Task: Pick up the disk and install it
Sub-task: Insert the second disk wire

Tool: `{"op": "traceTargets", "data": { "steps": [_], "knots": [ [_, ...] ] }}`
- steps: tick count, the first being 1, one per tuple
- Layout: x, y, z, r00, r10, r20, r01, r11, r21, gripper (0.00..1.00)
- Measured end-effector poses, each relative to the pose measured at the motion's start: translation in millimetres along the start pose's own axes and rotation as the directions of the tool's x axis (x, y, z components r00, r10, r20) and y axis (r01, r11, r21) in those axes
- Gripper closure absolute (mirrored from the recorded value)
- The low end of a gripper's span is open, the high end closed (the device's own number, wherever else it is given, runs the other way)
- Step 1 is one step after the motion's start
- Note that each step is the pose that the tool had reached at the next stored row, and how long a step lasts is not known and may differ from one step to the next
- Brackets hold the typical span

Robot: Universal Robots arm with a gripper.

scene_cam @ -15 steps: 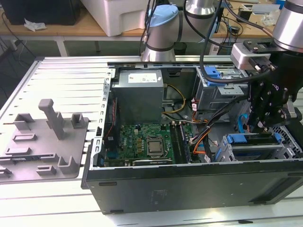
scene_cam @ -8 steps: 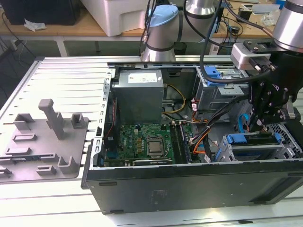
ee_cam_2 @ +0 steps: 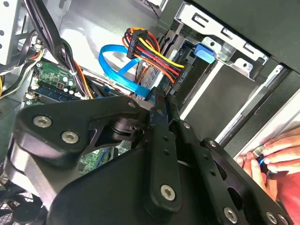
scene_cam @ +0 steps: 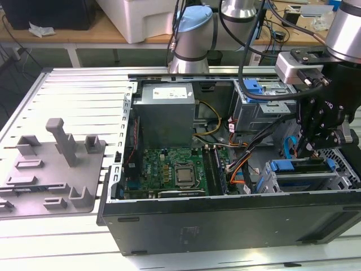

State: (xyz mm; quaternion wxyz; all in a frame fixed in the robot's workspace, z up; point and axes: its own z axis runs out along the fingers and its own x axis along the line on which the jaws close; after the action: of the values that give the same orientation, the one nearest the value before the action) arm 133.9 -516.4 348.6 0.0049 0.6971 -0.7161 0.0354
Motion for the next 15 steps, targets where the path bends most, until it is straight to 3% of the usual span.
{"op": "traceTargets", "data": {
  "steps": [7,8,10,13,15],
  "knots": [
    [0.0,0.0,0.0,1.0000,0.000,0.0000,0.000,1.0000,0.0000,0.84],
    [0.0,0.0,0.0,1.0000,0.000,0.0000,0.000,1.0000,0.0000,0.83],
    [0.0,0.0,0.0,1.0000,0.000,0.0000,0.000,1.0000,0.0001,0.71],
    [0.0,0.0,-0.1,1.0000,0.000,0.0010,0.000,1.0000,0.0003,0.71],
    [0.0,-0.1,-0.7,1.0000,0.000,0.0064,0.000,1.0000,0.0016,0.71]
  ]
}}
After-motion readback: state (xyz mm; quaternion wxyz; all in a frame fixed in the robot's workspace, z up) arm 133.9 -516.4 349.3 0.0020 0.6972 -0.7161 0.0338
